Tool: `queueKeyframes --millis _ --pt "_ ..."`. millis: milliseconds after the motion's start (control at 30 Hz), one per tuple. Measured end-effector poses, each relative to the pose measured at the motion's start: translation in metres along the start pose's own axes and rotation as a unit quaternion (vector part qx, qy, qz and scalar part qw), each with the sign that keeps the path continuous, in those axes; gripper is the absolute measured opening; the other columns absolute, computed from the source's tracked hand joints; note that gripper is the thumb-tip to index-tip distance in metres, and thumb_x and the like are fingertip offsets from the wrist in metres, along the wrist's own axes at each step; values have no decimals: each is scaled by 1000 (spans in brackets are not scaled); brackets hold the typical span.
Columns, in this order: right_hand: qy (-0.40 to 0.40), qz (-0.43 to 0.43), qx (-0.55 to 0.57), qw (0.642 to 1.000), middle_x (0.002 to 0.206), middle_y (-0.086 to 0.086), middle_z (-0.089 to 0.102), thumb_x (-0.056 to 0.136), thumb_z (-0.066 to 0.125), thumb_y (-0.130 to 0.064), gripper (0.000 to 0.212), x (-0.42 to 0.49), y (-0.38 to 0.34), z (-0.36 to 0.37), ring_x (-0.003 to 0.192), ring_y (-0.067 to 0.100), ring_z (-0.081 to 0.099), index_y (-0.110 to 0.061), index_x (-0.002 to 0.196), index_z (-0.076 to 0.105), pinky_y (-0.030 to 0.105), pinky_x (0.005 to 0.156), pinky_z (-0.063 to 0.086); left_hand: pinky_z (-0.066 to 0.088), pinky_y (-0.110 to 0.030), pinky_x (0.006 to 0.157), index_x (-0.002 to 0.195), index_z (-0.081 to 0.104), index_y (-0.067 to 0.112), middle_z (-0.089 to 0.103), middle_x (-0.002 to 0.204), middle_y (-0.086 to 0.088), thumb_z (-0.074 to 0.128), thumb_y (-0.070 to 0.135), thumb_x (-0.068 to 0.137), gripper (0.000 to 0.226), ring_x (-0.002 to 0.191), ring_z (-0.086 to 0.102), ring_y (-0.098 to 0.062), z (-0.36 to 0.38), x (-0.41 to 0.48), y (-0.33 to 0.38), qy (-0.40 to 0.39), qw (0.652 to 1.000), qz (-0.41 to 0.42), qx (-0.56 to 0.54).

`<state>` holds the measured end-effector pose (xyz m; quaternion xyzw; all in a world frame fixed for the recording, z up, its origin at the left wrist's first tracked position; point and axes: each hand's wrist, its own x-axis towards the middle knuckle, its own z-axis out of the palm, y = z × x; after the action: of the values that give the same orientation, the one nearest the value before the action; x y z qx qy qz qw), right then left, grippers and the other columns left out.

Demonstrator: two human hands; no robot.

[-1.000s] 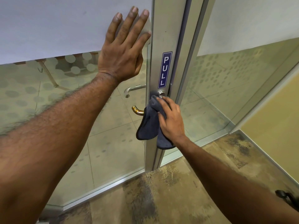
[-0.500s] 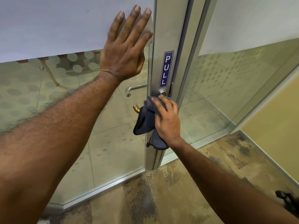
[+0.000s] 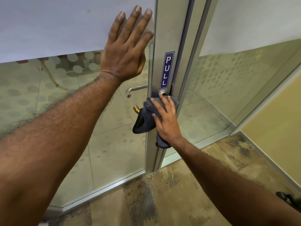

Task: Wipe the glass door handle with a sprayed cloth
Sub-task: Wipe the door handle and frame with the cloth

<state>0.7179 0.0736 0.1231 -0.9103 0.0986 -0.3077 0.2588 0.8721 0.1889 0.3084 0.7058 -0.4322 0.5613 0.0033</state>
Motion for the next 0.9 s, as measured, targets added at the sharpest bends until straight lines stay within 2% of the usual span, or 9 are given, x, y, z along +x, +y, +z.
queueKeyframes --millis 67,133,200,333,433,567,733,800,900 --pt "6 30 -2 1000 159 1 26 99 50 -39 49 6 -13 5 149 32 12 -35 146 38 42 115 24 18 -53 118 136 54 13 34 161 -15 40 24 99 41 147 33 -38 1 0 -1 4 1000 -3 4" --pt "-3 46 -25 999 155 1 31 96 48 -53 52 10 -22 8 147 34 15 -36 144 39 43 108 34 19 -54 117 135 54 13 34 160 -15 42 23 98 40 147 33 -38 1 0 0 6 1000 -5 3" --pt "-20 22 -45 999 152 1 34 92 52 -57 58 6 -24 6 145 36 18 -35 144 40 41 103 40 19 -54 117 134 55 13 35 160 -15 43 22 97 39 146 34 -38 1 0 0 6 1000 -2 -1" --pt "-35 -71 -79 994 151 5 42 90 68 -30 59 -4 -6 -10 143 40 27 -27 145 46 42 105 41 21 -54 117 134 54 13 35 160 -15 43 23 97 40 146 34 -38 1 0 0 6 1000 -4 0" --pt "-11 -68 -29 997 147 6 47 90 68 -16 54 -4 2 -18 140 32 35 -20 142 52 39 112 39 22 -55 117 135 56 13 36 160 -15 41 23 99 40 146 35 -38 -2 0 0 8 1000 -1 -1" --pt "40 32 25 998 148 1 41 98 55 -30 52 8 -20 -10 140 22 35 -27 148 40 41 112 41 25 -54 116 132 59 13 40 158 -15 42 22 99 38 144 38 -38 -3 1 0 24 1000 0 4" --pt "-34 -7 -129 991 157 3 28 98 42 -51 58 0 -45 11 147 37 20 -35 151 27 44 94 53 24 -55 117 132 57 13 37 159 -15 44 22 97 38 145 36 -38 -1 1 0 9 1000 -1 -1" --pt "-57 -24 -162 985 160 3 25 96 48 -47 61 -4 -43 14 147 40 20 -36 152 25 45 89 56 23 -55 117 132 57 14 37 159 -16 44 22 97 38 145 36 -38 0 1 -1 9 1000 -3 0" --pt "-68 -55 -159 983 158 4 31 94 62 -28 63 -1 -33 2 142 37 29 -35 149 33 46 85 59 23 -54 116 133 57 14 38 158 -16 44 23 97 39 145 37 -38 -2 1 -1 11 1000 0 2"
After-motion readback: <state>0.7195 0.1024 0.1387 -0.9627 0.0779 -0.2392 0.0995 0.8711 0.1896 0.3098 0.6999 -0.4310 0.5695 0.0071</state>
